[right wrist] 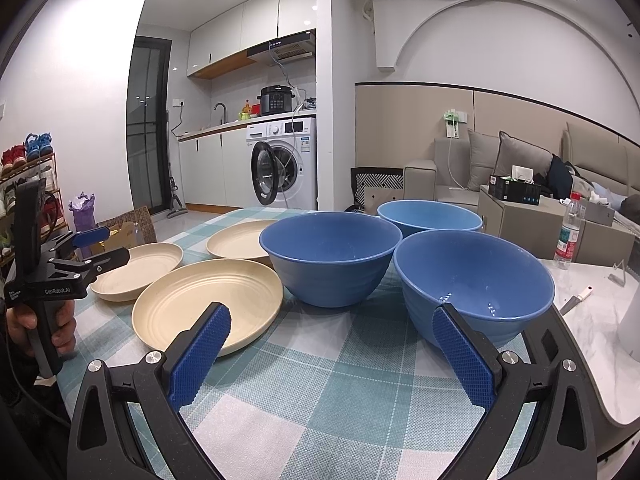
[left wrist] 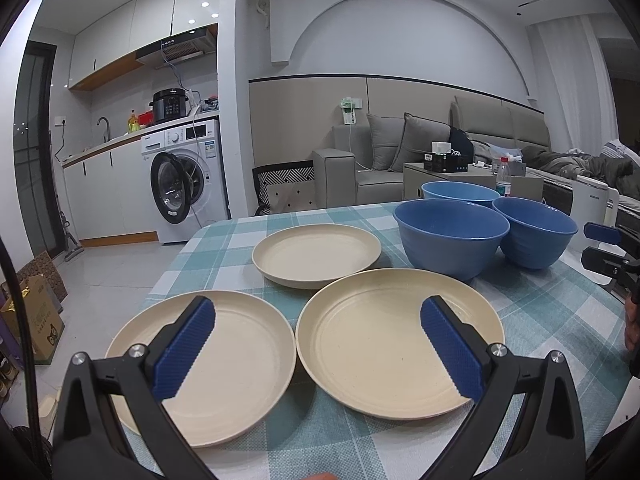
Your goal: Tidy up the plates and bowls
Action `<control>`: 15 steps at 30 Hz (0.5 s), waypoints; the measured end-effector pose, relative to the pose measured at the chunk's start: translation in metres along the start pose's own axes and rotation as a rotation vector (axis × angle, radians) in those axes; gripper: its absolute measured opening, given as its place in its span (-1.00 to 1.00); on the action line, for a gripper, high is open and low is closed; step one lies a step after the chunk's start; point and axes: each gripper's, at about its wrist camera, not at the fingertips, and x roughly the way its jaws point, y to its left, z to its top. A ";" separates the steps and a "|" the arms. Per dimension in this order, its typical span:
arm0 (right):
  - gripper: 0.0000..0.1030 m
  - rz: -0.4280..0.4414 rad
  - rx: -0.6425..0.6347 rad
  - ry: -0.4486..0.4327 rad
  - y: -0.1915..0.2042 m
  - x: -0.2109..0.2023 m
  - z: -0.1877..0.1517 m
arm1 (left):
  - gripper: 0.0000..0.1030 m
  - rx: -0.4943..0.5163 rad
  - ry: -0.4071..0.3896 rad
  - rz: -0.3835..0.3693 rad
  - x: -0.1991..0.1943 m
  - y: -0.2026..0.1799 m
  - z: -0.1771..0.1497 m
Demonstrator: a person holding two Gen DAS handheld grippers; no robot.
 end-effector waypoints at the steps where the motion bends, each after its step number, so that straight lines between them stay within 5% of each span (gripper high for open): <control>1: 0.99 -0.001 -0.001 0.002 0.002 -0.001 0.000 | 1.00 0.000 0.001 0.001 0.000 0.000 0.000; 15: 0.99 -0.039 -0.008 0.052 0.003 0.014 -0.004 | 1.00 -0.003 0.026 0.016 0.003 -0.001 -0.001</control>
